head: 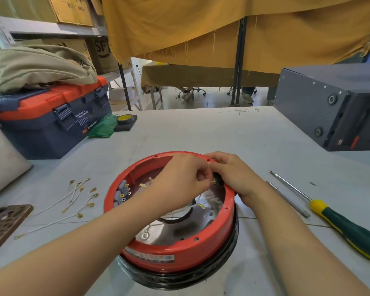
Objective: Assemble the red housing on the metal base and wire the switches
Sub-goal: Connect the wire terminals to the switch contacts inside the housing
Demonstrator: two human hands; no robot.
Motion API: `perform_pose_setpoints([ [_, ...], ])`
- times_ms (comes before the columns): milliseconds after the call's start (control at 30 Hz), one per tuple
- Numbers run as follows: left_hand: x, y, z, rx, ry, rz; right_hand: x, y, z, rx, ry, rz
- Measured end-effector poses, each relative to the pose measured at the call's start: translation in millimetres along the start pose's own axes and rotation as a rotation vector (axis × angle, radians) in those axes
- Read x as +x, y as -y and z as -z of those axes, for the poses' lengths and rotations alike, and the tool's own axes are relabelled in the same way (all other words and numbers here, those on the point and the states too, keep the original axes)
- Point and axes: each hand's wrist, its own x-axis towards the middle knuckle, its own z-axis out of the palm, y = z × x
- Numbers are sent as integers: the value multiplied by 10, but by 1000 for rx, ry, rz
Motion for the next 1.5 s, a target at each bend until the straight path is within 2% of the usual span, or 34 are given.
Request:
perform_pose_setpoints([
  [267, -19, 17, -58, 73, -71, 45, 16, -21, -7, 24, -10, 3],
  [633, -20, -65, -57, 145, -48, 68, -3, -7, -17, 50, 3, -6],
  [1500, -4, 14, -58, 101, -38, 74, 13, -13, -9, -39, -20, 10],
])
